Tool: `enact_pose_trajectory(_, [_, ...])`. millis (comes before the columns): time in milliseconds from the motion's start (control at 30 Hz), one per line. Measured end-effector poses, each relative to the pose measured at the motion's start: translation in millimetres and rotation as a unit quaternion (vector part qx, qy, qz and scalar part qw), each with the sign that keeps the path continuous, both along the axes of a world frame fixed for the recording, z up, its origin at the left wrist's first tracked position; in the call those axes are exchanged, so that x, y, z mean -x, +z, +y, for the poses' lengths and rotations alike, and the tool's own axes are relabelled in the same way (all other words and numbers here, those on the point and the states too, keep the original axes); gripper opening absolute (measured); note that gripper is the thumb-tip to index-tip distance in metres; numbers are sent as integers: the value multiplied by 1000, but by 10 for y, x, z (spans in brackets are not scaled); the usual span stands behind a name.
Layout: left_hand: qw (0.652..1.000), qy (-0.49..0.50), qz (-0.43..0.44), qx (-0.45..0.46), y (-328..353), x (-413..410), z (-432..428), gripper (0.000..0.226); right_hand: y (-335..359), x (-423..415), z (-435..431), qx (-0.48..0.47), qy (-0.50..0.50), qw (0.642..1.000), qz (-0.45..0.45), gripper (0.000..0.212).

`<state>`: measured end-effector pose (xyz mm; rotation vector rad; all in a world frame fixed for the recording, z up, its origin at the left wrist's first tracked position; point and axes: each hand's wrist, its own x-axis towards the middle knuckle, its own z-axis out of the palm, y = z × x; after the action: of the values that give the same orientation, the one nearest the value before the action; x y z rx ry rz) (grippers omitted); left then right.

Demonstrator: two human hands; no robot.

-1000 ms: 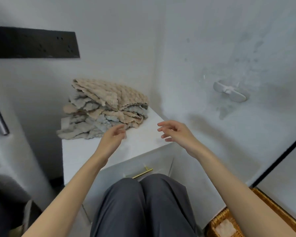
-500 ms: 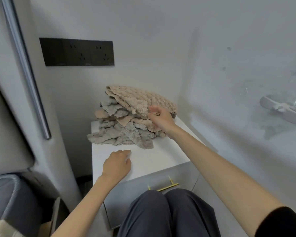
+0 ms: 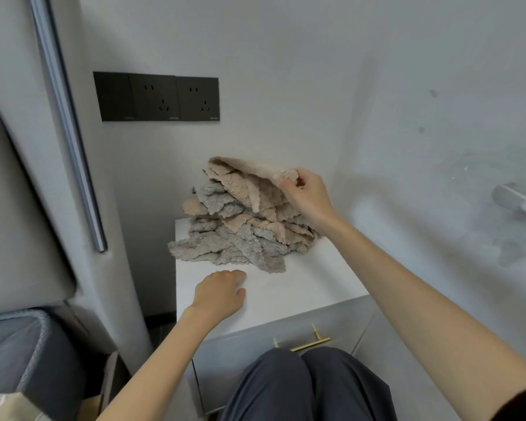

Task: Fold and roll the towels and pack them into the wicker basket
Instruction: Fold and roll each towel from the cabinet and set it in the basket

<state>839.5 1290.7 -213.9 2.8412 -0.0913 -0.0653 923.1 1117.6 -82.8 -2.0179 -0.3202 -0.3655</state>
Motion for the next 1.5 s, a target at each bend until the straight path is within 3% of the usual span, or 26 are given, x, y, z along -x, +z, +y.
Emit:
enact_pose_trajectory(100, [999, 22, -11, 45, 76, 30, -17, 45, 178, 101, -206, -44, -8, 999, -26, 17])
enact_pose_trajectory(167, [990, 43, -85, 103, 167, 37, -63, 47, 240, 166, -324, -68, -15, 997, -38, 15])
enact_pose_trajectory(267, [951, 56, -219, 212, 411, 11, -210, 52, 338, 285, -472, -109, -42, 991, -68, 14])
enact_pose_trajectory(400, [898, 54, -273, 341, 732, -36, -424, 94, 492, 427, -641, -133, -48, 987, -73, 13])
enact_pose_trajectory(467, [915, 23, -248, 316, 813, -19, -508, 106, 536, 511, -725, -111, -13, 993, -48, 12])
enact_pose_trajectory(500, [928, -2, -233, 290, 814, -2, -555, 100, 547, 554, -763, -95, 4, 995, -35, 11])
enact_pose_trajectory(600, [942, -94, -181, 268, 730, 79, -714, 30, 523, 666, -863, -32, 33, 999, -3, 12])
enact_pose_trajectory(667, [933, -134, -99, 318, 678, 146, -783, 8, 483, 724, -928, -30, 34, 999, 14, 12])
enact_pose_trajectory(700, [918, -149, -34, 365, 677, 196, -796, 8, 463, 750, -960, -45, 37, 998, 24, 11])
enact_pose_trajectory(767, [862, -180, 113, 460, 713, 297, -794, 30, 436, 795, -1014, -68, 51, 995, 46, 12])
enact_pose_trajectory(833, [827, -213, 190, 484, 714, 354, -782, 47, 416, 836, -1066, -73, 69, 993, 61, 12])
enact_pose_trajectory(967, [863, -240, 186, 405, 745, 387, -784, 53, 410, 882, -1146, -106, 92, 987, 80, 13])
enact_pose_trajectory(1100, [871, -260, 190, 372, 716, 408, -784, 64, 457, 936, -1205, -199, 112, 963, 145, 18])
enact_pose_trajectory(1200, [880, -236, 111, 397, 701, 398, -865, 75, 497, 986, -1232, -212, 142, 950, 179, 22])
enact_pose_trajectory(1300, [864, -205, 80, 452, 719, 371, -965, 85, 522, 1012, -1269, -194, 160, 948, 197, 23])
enact_pose_trajectory(1400, [863, -213, 72, 453, 758, 352, -1034, 71, 544, 1025, -1323, -167, 156, 951, 209, 24])
enact_pose_trajectory(1500, [882, -201, 71, 420, 788, 333, -1002, 27, 549, 1032, -1376, -168, 122, 959, 192, 22])
